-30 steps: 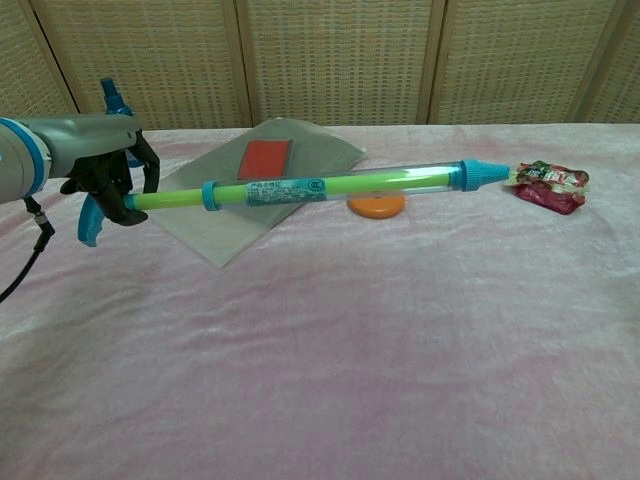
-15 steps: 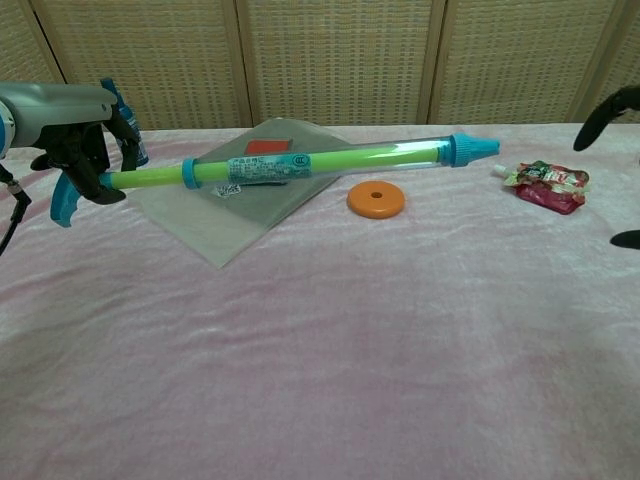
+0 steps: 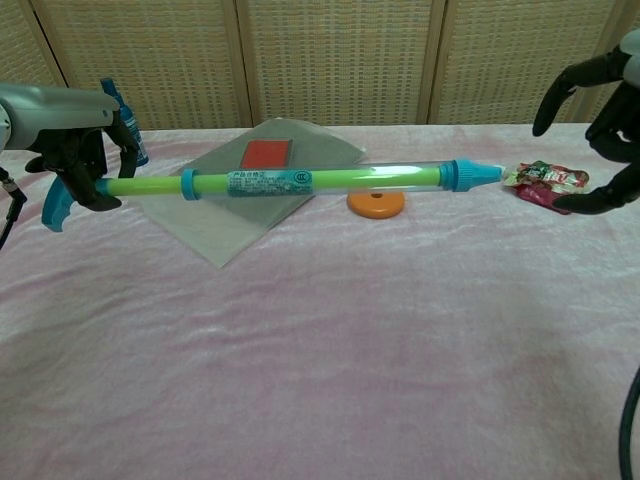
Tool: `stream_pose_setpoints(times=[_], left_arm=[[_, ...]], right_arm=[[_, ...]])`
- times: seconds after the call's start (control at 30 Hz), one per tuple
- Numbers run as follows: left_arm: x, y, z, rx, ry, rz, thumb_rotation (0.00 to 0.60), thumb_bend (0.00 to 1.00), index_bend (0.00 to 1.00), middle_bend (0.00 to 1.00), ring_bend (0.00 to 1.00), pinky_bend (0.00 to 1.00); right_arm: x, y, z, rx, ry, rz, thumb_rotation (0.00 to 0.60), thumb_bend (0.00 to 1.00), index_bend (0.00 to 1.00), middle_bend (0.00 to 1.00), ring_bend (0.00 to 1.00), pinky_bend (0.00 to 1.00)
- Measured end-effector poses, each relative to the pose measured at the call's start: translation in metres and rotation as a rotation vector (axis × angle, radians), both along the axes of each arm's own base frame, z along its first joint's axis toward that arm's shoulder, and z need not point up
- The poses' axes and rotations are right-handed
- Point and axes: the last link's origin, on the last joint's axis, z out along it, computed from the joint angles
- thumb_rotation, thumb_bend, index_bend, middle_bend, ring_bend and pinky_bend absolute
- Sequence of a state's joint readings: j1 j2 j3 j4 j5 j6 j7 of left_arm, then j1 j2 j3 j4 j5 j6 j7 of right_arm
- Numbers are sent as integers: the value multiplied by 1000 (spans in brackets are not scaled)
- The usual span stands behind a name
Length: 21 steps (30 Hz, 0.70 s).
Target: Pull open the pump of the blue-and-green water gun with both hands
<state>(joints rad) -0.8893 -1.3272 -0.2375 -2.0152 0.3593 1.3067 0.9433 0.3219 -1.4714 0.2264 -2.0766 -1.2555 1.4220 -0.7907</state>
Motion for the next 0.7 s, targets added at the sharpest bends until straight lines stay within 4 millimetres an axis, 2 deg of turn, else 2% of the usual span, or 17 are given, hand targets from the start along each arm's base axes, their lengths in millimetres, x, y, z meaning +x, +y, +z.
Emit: stream_pose_setpoints(times=[0.3,0.5,0.7], left_arm=[[3,-6,4,-22,9,-17,600,633,831,919,844,788],[5,-9,7,-30,2,-27,600,633,831,919,844,788],[8,-11,6,-39,-5,-40,600,633,831,919,844,788]], right_arm=[[-10,-5,-11,8,32,-35,600,387,525,1000,973,670],[-18,-7,-16,16,42,-62,600,389,516,1000,973,670],[-14,-5,-17,20,37,-55,600,390,464,1000,973,670]])
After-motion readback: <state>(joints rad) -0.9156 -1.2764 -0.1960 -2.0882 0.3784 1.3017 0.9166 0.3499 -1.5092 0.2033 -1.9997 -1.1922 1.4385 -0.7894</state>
